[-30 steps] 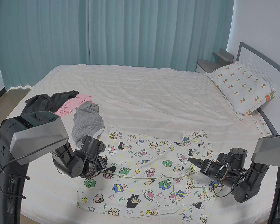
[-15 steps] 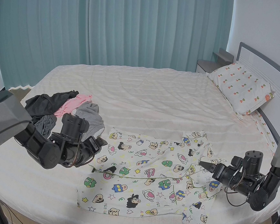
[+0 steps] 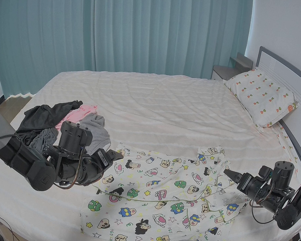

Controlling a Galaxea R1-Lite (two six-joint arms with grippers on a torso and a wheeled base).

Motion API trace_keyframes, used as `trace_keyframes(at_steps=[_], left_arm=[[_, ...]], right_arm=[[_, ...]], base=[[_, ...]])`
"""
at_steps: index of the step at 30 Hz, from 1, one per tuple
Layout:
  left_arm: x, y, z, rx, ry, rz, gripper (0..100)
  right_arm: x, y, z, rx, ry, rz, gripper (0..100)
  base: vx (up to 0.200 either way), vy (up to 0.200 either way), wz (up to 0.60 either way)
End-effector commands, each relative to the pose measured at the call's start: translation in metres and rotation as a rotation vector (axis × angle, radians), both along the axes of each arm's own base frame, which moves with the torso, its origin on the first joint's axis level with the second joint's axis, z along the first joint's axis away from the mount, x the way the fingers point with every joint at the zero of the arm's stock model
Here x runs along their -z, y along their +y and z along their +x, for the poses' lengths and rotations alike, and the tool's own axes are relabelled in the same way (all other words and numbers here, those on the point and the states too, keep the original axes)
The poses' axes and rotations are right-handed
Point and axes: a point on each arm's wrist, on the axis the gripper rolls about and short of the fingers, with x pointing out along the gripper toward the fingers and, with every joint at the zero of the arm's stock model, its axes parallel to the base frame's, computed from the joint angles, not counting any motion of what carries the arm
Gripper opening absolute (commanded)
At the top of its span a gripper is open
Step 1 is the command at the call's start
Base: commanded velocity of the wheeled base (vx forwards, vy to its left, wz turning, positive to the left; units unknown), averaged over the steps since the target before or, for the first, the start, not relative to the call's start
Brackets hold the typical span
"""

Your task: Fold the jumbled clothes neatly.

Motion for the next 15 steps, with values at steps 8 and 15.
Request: trace_keyframes(at_steps=[8,15], left_arm=[[0.008,-0.006,-0.010,0.016,-0.005,-0.025,100],[0.008,-0.005,-0.010,0.013,-0.001,-0.024,100]], right_arm=[[-0.003,-0.001,0.007,0.003,-0.022,0.007,100],[0.011,-0.003,0.032,0.024,-0.008,0.004,100]], base=[[0.000,-0.050,0.00],[0.000,-0.200,0.00]])
